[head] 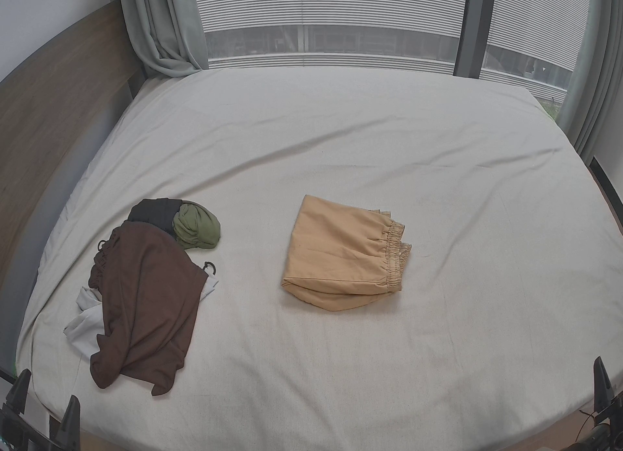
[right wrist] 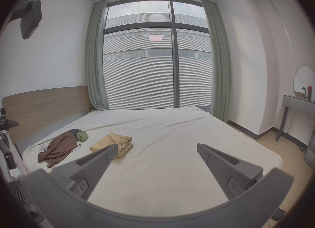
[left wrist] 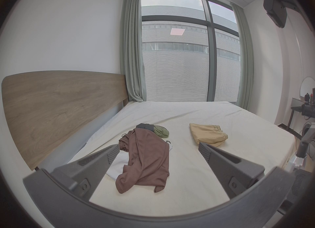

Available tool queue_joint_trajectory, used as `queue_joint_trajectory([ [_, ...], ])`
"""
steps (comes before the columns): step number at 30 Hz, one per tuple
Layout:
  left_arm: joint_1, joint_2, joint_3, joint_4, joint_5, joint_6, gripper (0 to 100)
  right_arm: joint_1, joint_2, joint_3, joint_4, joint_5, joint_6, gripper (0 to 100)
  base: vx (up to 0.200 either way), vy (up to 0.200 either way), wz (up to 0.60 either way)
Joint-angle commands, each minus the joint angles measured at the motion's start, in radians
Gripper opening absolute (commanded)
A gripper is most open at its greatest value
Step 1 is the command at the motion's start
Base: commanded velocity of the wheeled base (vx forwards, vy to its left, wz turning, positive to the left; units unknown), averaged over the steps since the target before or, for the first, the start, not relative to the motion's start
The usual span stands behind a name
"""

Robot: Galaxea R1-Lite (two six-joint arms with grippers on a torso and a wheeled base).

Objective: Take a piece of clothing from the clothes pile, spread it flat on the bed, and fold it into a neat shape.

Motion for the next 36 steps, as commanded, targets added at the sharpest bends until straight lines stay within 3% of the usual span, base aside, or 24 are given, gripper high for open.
queue_joint_trajectory([
  [1,-0.001,-0.012,0.016,0.0,0.001,0.0,100,0.0,-0.009,0.018,-0.002,0.042,0.01,100,0.0,0.0,0.0],
  [7,-0.001,-0.012,0.016,0.0,0.001,0.001,100,0.0,-0.012,0.018,-0.005,0.067,0.046,100,0.0,0.0,0.0],
  [17,-0.002,-0.012,0.016,-0.002,0.001,0.0,100,0.0,-0.01,0.018,0.004,0.042,-0.008,100,0.0,0.0,0.0],
  [20,-0.002,-0.012,0.016,-0.002,0.001,0.001,100,0.001,-0.009,0.018,0.021,0.128,-0.028,100,0.0,0.0,0.0],
  [25,-0.002,-0.012,0.016,-0.002,0.001,0.001,100,0.0,-0.009,0.018,0.029,0.104,-0.036,100,0.0,0.0,0.0],
  [32,-0.002,-0.013,0.016,0.0,0.002,-0.002,100,-0.002,-0.004,0.018,0.073,-0.01,-0.028,100,0.0,0.0,0.0],
  [36,-0.002,-0.013,0.016,-0.002,0.002,-0.002,100,0.0,-0.004,0.018,0.067,-0.01,-0.027,100,0.0,0.0,0.0],
])
